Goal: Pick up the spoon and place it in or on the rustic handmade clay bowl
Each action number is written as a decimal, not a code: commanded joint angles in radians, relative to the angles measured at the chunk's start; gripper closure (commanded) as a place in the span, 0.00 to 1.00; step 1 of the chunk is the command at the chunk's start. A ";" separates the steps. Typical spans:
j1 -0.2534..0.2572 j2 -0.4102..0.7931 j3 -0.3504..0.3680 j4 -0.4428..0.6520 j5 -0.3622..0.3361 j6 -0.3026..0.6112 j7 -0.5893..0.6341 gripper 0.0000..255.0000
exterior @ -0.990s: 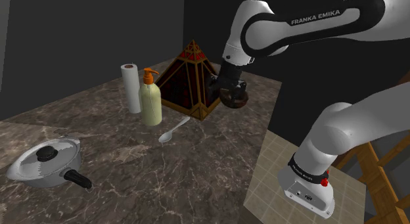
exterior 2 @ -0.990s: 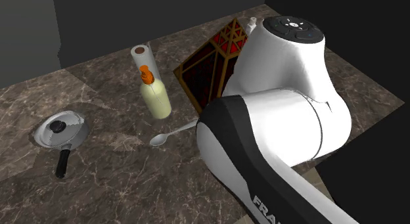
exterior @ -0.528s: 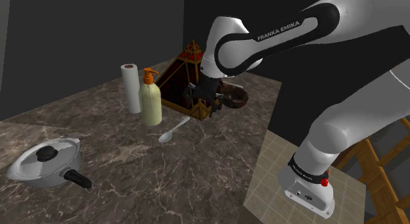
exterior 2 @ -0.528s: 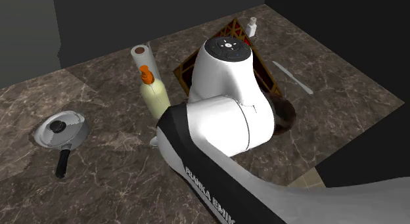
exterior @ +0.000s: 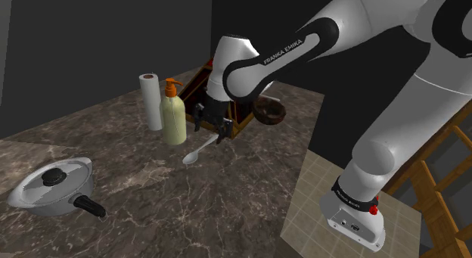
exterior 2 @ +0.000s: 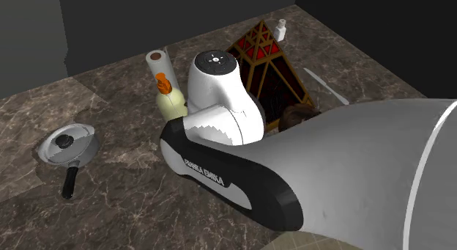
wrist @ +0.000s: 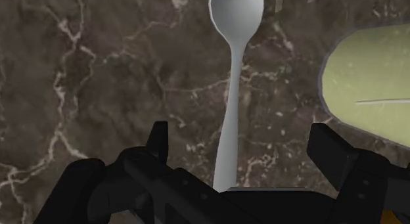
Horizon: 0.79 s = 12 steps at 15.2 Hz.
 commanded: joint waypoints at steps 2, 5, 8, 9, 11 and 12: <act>-0.001 0.045 0.009 -0.003 -0.035 0.044 0.033 0.00; 0.000 0.099 0.014 -0.009 -0.084 0.096 0.068 0.00; 0.001 0.099 0.013 -0.009 -0.083 0.096 0.068 0.00; 0.001 0.099 0.013 -0.009 -0.083 0.096 0.068 0.00; 0.001 0.099 0.013 -0.009 -0.083 0.096 0.068 0.00; 0.001 0.099 0.013 -0.009 -0.083 0.096 0.068 0.00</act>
